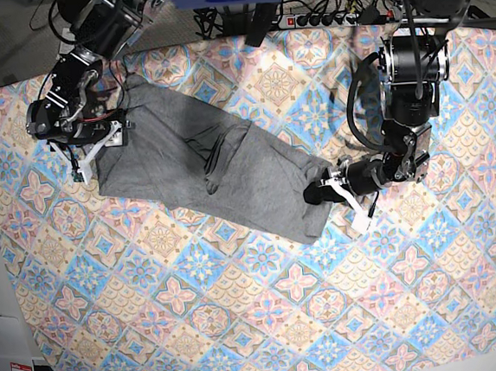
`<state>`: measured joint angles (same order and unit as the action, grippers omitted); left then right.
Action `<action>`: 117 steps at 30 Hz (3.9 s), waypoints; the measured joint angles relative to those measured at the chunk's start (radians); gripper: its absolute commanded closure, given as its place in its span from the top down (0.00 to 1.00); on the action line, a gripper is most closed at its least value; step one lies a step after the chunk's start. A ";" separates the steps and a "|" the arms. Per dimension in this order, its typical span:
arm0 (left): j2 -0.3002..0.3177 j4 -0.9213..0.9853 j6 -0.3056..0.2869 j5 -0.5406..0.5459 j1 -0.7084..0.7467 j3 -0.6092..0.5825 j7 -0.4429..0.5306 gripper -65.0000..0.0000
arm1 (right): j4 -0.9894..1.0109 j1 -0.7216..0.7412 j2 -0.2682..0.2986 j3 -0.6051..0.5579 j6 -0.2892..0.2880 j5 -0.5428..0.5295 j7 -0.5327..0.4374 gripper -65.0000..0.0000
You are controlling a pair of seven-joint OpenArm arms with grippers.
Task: Fold the T-shirt properly
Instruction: 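Move the right gripper to the shirt's other end and grasp it, then fold both held ends inward toward each other with both grippers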
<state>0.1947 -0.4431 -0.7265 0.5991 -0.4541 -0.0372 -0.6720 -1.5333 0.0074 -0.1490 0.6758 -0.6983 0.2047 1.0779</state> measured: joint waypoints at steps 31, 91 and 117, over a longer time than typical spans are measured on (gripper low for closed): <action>0.000 0.000 0.000 -0.003 0.000 0.000 0.000 0.05 | 0.190 -0.047 0.076 0.072 -0.035 -0.440 -0.079 0.70; 0.006 -0.009 -0.002 0.036 0.016 -0.067 0.010 0.04 | 0.068 -0.105 0.103 -0.041 0.008 -0.371 0.062 0.08; -0.114 -0.406 0.007 0.007 0.266 -0.070 -0.187 0.05 | -0.136 0.008 0.182 -0.049 0.005 -0.320 0.286 0.03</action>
<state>0.0803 -0.8490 -0.7193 0.6060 -0.1879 -0.1074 -0.8593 -1.6695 0.0154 0.0330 0.6270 -0.6937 -0.1150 1.3640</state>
